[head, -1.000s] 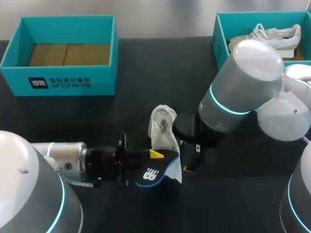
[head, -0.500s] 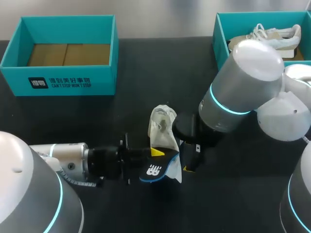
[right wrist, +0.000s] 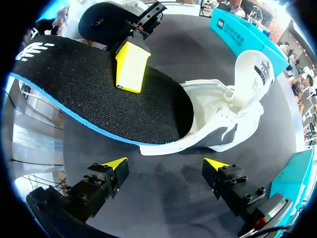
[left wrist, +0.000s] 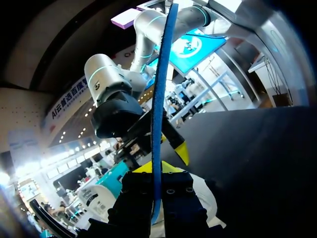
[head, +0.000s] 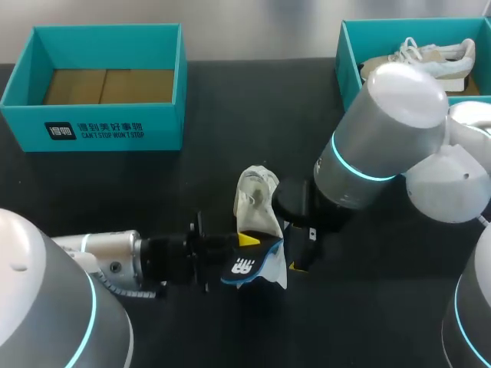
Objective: Take the shoe out of the shoebox, open the shoe tongue, remove and reinsert the insole, then place the shoe into the shoebox
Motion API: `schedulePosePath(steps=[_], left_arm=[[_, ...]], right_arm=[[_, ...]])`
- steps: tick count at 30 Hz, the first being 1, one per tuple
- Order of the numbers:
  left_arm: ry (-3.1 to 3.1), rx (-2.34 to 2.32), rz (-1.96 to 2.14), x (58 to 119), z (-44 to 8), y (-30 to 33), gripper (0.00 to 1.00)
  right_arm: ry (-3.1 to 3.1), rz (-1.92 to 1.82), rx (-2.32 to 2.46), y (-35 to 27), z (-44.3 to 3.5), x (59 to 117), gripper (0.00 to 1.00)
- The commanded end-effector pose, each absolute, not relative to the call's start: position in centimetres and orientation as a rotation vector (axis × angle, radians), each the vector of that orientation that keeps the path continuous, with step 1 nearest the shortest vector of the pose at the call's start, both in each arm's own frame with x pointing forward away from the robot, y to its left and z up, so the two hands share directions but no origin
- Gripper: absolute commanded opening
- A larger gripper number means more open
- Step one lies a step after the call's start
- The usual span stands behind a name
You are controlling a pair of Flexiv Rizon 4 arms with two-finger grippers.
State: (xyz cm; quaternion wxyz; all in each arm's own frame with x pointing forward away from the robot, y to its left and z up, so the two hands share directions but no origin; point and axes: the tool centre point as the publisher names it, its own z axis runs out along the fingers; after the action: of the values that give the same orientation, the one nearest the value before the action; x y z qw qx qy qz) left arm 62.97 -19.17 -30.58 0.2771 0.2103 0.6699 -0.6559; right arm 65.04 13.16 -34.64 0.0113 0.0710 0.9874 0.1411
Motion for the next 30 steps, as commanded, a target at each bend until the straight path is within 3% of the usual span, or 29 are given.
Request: schedulePosePath(steps=[1, 30], left_arm=[[1.785, 0.549, -1.777, 63.5, -31.2, -19.2, 0.0], [1.86, 0.503, -1.72, 66.2, -32.5, -19.4, 0.0]], right_arm=[[3.079, 0.438, 0.222, 13.2, -34.7, 65.0, 1.0], [3.079, 0.438, 0.222, 13.2, -34.7, 65.0, 1.0]])
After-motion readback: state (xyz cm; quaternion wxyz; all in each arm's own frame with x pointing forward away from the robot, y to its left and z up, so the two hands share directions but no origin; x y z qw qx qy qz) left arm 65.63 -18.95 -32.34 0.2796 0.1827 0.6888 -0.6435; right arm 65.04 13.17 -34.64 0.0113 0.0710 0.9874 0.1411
